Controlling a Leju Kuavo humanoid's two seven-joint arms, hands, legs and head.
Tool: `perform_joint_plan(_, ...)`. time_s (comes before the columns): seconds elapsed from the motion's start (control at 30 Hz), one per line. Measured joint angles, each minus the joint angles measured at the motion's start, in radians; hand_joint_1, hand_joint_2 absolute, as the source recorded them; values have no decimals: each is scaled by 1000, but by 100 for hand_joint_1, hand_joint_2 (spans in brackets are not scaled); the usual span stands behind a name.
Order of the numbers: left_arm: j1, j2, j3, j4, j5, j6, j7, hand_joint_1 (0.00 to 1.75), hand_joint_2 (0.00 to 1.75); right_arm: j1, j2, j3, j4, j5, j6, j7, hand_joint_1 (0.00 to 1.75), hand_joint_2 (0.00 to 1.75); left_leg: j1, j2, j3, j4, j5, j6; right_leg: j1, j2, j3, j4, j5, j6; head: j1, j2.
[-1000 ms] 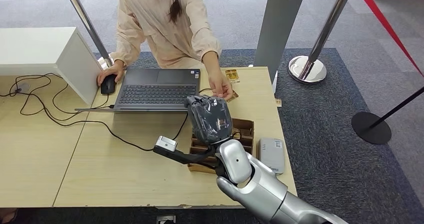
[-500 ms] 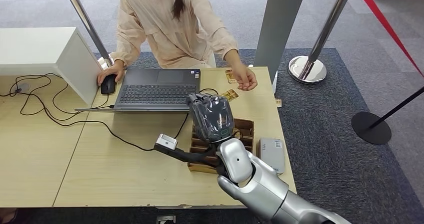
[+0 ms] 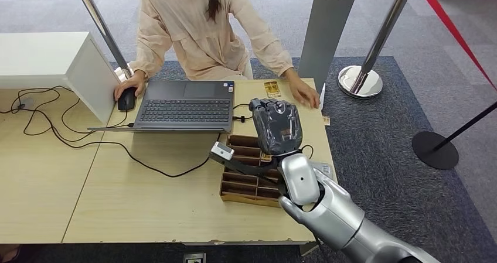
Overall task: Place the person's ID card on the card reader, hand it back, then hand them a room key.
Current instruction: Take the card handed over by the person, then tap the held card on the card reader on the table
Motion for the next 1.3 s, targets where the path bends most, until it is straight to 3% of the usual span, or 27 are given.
perform_joint_plan(0.27, 6, 3, 6, 2, 25, -17, 0, 0, 0, 11, -105, -21, -17, 74, 72, 34, 175, 175, 0, 0, 0, 0, 0, 0, 0, 0, 0, 0, 0, 0, 0, 0)
perform_joint_plan(0.63, 8, 9, 12, 6, 45, -21, -6, 0, 0, 74, -211, -53, -16, 104, 89, 64, 175, 175, 0, 0, 0, 0, 0, 0, 0, 0, 0, 0, 0, 0, 0, 0)
perform_joint_plan(1.3, 8, 17, 36, 7, 54, -23, -18, 0, 0, 169, -232, -73, 103, 52, -22, 62, 175, 175, 0, 0, 0, 0, 0, 0, 0, 0, 0, 0, 0, 0, 0, 0)
